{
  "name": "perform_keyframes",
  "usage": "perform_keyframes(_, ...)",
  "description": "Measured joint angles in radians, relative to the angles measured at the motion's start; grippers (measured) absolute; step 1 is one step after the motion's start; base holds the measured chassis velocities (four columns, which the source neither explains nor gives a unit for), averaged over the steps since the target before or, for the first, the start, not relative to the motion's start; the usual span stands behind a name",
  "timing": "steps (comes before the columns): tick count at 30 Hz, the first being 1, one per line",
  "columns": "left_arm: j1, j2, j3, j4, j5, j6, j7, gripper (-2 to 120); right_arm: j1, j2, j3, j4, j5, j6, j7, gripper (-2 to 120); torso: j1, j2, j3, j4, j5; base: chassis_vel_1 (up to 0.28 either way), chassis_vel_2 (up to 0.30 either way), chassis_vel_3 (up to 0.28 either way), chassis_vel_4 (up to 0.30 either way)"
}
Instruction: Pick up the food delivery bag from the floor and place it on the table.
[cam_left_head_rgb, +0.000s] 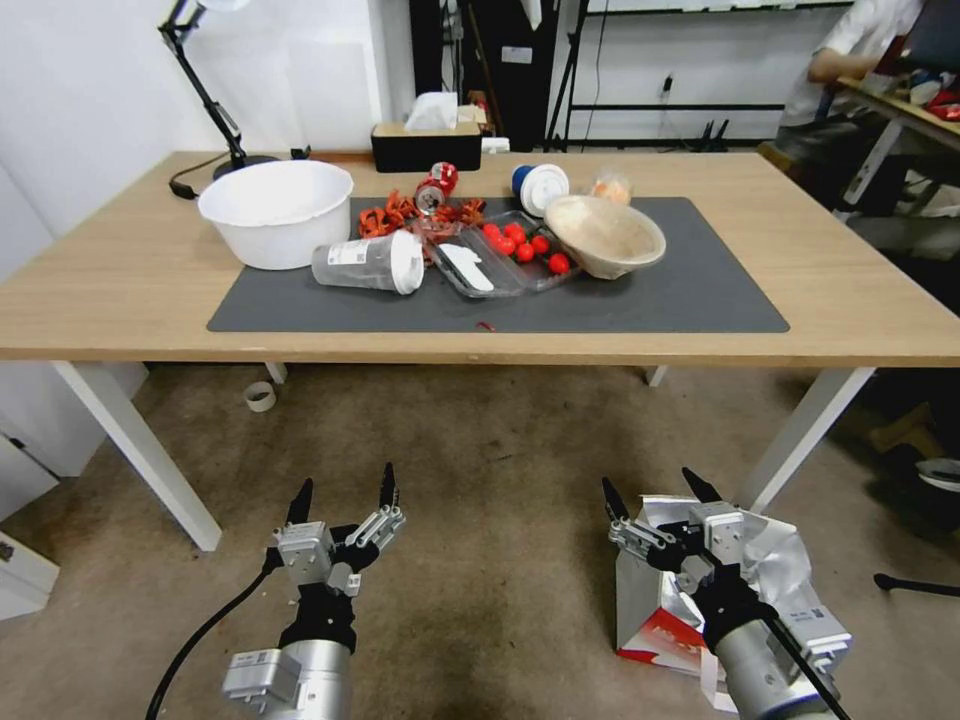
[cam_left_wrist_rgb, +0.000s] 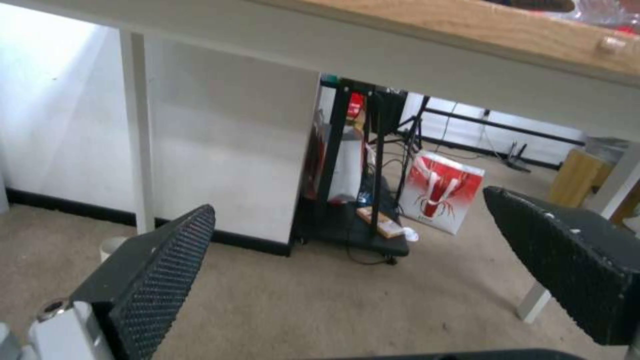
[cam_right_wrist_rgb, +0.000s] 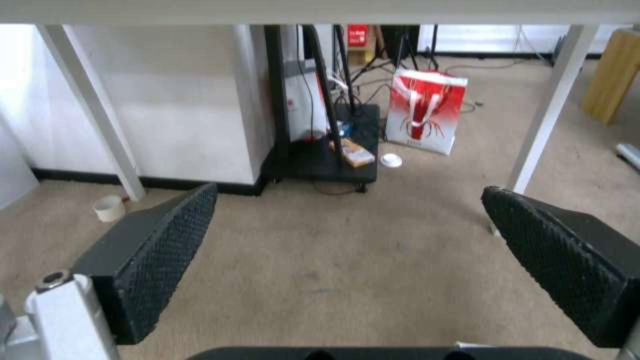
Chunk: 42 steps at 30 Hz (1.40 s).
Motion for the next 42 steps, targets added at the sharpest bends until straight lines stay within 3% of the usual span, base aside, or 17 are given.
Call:
perform_keyframes(3,0.001,-0.002,0.0,0.0,0.005,0.0,-0.001,100,0.001,-0.004,0.001,0.001,0.004,0.043,0.001,100,-0.004,-0.012,-0.007,0.0002,-0.0003,0.0,0.0,0.0,0.0)
perform_keyframes(42,0.004,-0.004,-0.005,0.006,0.019,-0.007,0.0,100,0.008,-0.006,0.001,-0.008,0.009,0.045,-0.001,100,-0.061,-0.168,-0.107,0.0,-0.0001,0.0,0.0,0.0,0.0)
